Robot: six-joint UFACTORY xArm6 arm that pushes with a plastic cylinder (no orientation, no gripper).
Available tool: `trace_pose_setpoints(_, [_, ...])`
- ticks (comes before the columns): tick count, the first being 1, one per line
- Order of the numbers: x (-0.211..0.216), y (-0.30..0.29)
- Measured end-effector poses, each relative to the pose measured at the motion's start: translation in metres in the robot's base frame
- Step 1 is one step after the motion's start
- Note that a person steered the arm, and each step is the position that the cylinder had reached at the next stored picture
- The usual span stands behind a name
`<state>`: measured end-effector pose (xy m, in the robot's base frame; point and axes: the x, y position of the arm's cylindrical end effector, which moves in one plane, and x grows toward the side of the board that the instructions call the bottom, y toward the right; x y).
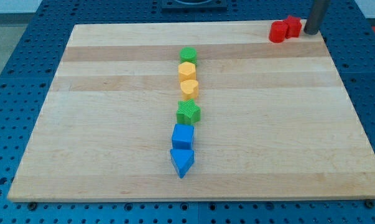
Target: Move red star and red circle slightly left
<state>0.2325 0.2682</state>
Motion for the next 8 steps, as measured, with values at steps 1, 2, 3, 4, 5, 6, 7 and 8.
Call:
trace_pose_setpoints(1, [-0.001, -0.024])
trace_pose_setpoints(2, [-0.007, -0.053])
trace_pose_setpoints(3, [-0.018, -0.082])
trace_pose_setpoints(4, [-0.025, -0.111])
trace_pose_setpoints(5, [-0.025, -0.134])
trace_pose_setpoints(6, [-0.025, -0.145])
trace_pose_setpoints(7, [-0.018, -0.147])
trace_pose_setpoints(8, [-0.007, -0.148])
